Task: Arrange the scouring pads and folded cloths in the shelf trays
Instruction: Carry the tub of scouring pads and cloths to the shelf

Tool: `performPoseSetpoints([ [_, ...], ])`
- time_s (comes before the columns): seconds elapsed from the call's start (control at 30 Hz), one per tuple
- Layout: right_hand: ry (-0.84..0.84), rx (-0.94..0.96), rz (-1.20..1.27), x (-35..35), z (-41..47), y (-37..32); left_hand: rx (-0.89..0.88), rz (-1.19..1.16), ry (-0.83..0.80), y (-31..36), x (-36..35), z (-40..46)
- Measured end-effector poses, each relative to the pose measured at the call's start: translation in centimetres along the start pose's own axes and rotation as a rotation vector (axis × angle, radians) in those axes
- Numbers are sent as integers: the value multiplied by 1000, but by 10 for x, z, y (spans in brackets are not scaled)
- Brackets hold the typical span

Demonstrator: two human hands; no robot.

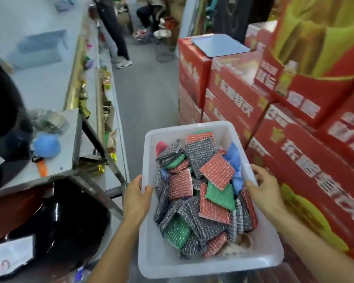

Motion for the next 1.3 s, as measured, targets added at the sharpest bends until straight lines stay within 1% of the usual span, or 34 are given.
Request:
performPoseSetpoints([
  [0.17,-90,70,-3,-49,102,-36,90,-9,78,11,16,75],
  [0.3,-110,101,16,-100,172,-61,106,-22,138,16,27,152],
  [0.37,-110,108,30,-128,207,-73,103,-19,145,18,31,195],
  [0.47,-114,92,35,-173,266,-94,149,-46,117,10,37,274],
  [0.7,-89,86,21,-267,393,-167,176,-44,149,33,81,435],
  [0.87,-128,131,26,-322,485,-215,200,-95,180,39,98,534],
  [1.0,-173,153,67,-376,564,-239,202,-89,216,47,110,615],
  [1.2,-264,176,49,-461,716,-284,186,-79,276,63,111,771],
  [1.3,-334,170,25,-498,801,-316,238,-128,274,74,109,849],
])
Point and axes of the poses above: each hand's wrist, its own z-axis towards the middle knuckle, its own x-axis out of the back of the hand, y = z × x, the point moved 1 cm from there along z, towards the middle knuckle, and after that the axes turned 1 degree about -y, right-handed, at the moved point
